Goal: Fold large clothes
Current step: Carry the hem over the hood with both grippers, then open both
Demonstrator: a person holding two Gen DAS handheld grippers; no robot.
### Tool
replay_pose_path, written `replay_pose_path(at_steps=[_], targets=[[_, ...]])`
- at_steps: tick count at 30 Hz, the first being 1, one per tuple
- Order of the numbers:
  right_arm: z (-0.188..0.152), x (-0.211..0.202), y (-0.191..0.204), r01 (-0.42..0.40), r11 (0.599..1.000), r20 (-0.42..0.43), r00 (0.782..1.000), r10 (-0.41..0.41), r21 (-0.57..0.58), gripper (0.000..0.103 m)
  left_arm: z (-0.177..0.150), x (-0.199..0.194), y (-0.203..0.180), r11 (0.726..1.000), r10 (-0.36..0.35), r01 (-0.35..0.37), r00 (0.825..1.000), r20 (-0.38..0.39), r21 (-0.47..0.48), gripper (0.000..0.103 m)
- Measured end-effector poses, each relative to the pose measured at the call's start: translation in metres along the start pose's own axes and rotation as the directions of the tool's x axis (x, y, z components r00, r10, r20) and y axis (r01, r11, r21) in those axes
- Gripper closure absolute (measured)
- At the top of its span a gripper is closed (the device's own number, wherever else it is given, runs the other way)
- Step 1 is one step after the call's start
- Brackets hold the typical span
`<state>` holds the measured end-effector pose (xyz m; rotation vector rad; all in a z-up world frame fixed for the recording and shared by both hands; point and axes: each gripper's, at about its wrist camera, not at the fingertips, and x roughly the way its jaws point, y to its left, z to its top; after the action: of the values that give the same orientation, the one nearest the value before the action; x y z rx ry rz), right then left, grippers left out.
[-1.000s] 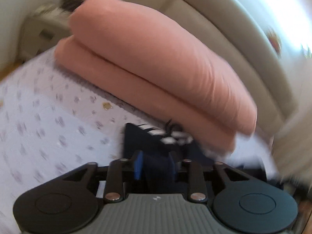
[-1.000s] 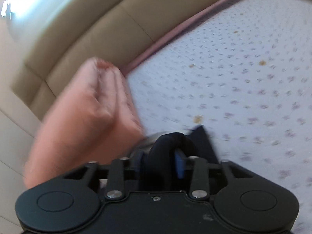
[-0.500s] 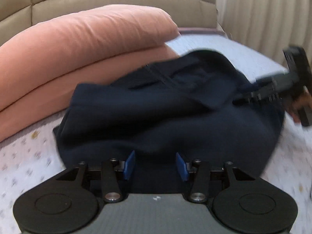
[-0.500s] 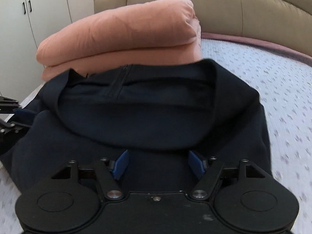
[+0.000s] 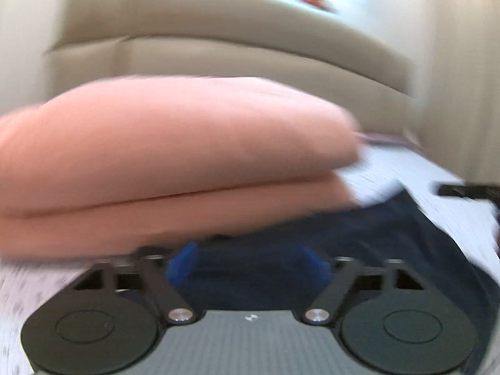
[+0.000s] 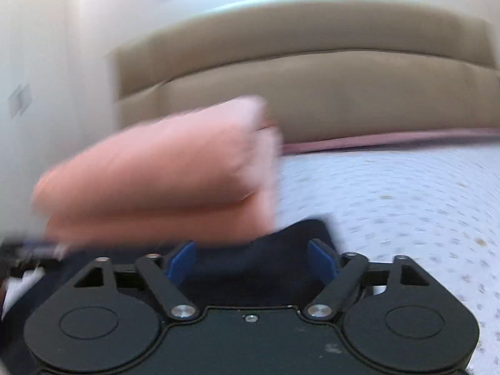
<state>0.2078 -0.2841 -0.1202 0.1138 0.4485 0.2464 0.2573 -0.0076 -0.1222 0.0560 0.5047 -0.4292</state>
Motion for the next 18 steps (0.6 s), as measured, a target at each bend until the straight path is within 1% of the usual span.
replay_pose_path(at_steps=[1, 2, 3, 4, 5, 6, 7, 8, 9, 10, 11, 12, 13, 14, 15, 16, 17, 18], targets=[[-0.009, 0.005, 0.017, -0.05, 0.996, -0.048, 0.998, 0.047, -0.068, 0.005, -0.003, 0.004, -0.014, 0.997, -0.027, 0.028, 1.0, -0.01, 0.077, 0.004], [-0.016, 0.014, 0.035, -0.1, 0.986, -0.104, 0.991, 0.086, -0.131, 0.004, -0.008, 0.013, -0.033, 0.985, -0.034, 0.039, 0.999, -0.034, 0.166, 0.004], [-0.025, 0.028, 0.053, -0.129, 0.976, -0.143, 0.984, 0.105, -0.175, 0.004, -0.013, 0.022, -0.047, 0.975, -0.02, 0.033, 0.998, -0.06, 0.219, 0.004], [-0.03, 0.041, 0.066, -0.128, 0.972, -0.163, 0.982, 0.096, -0.196, 0.004, -0.017, 0.034, -0.059, 0.966, 0.008, 0.015, 0.996, -0.089, 0.258, 0.004], [-0.034, 0.056, 0.075, -0.091, 0.976, -0.167, 0.984, 0.057, -0.199, 0.004, -0.025, 0.048, -0.067, 0.961, 0.05, -0.017, 0.992, -0.115, 0.277, 0.003], [-0.037, 0.071, 0.077, -0.036, 0.982, -0.166, 0.986, 0.004, -0.188, 0.004, -0.031, 0.058, -0.068, 0.959, 0.087, -0.05, 0.989, -0.123, 0.28, 0.0], [-0.038, 0.09, 0.074, 0.043, 0.986, -0.18, 0.981, -0.072, -0.164, 0.001, -0.036, 0.064, -0.066, 0.959, 0.115, -0.082, 0.987, -0.108, 0.272, 0.0], [-0.038, 0.102, 0.066, 0.086, 0.987, -0.206, 0.972, -0.113, -0.133, 0.0, -0.041, 0.065, -0.058, 0.963, 0.143, -0.122, 0.987, -0.075, 0.241, 0.0], [-0.04, 0.115, 0.055, 0.07, 0.996, -0.239, 0.968, -0.08, -0.051, 0.0, -0.045, 0.063, -0.046, 0.969, 0.178, -0.165, 0.982, -0.059, 0.185, 0.0], [-0.041, 0.117, 0.043, 0.046, 0.998, -0.235, 0.971, -0.034, 0.046, 0.0, -0.05, 0.062, -0.03, 0.975, 0.205, -0.197, 0.976, -0.069, 0.103, 0.0], [-0.04, 0.114, 0.036, 0.051, 0.995, -0.223, 0.974, -0.03, 0.086, 0.0, -0.053, 0.056, -0.014, 0.98, 0.198, -0.197, 0.977, -0.078, 0.016, 0.0], [-0.04, 0.113, 0.032, 0.077, 0.994, -0.233, 0.971, -0.056, 0.083, 0.0, -0.057, 0.051, 0.006, 0.982, 0.161, -0.168, 0.983, -0.087, -0.081, 0.0], [-0.042, 0.111, 0.028, 0.068, 0.997, -0.246, 0.968, -0.055, 0.044, 0.0, -0.06, 0.047, 0.023, 0.98, 0.125, -0.138, 0.988, -0.096, -0.143, 0.0], [-0.044, 0.106, 0.024, 0.035, 0.999, -0.243, 0.969, -0.037, -0.012, 0.0, -0.061, 0.044, 0.031, 0.98, 0.1, -0.115, 0.99, -0.101, -0.162, 0.0], [-0.047, 0.098, 0.017, 0.02, 0.999, -0.232, 0.972, -0.03, -0.046, 0.0, -0.062, 0.04, 0.036, 0.984, 0.079, -0.094, 0.991, -0.106, -0.153, 0.0], [-0.051, 0.088, 0.01, 0.05, 0.998, -0.226, 0.972, -0.059, -0.045, 0.0, -0.063, 0.036, 0.04, 0.987, 0.065, -0.08, 0.992, -0.11, -0.139, 0.0], [-0.052, 0.084, 0.0, 0.056, 0.998, -0.222, 0.973, -0.059, -0.021, 0.0, -0.065, 0.031, 0.043, 0.988, 0.053, -0.068, 0.993, -0.109, -0.135, 0.0], [-0.055, 0.076, -0.011, 0.043, 0.999, -0.218, 0.975, -0.04, 0.008, 0.0, -0.067, 0.026, 0.047, 0.988, 0.041, -0.056, 0.993, -0.108, -0.14, 0.0]])
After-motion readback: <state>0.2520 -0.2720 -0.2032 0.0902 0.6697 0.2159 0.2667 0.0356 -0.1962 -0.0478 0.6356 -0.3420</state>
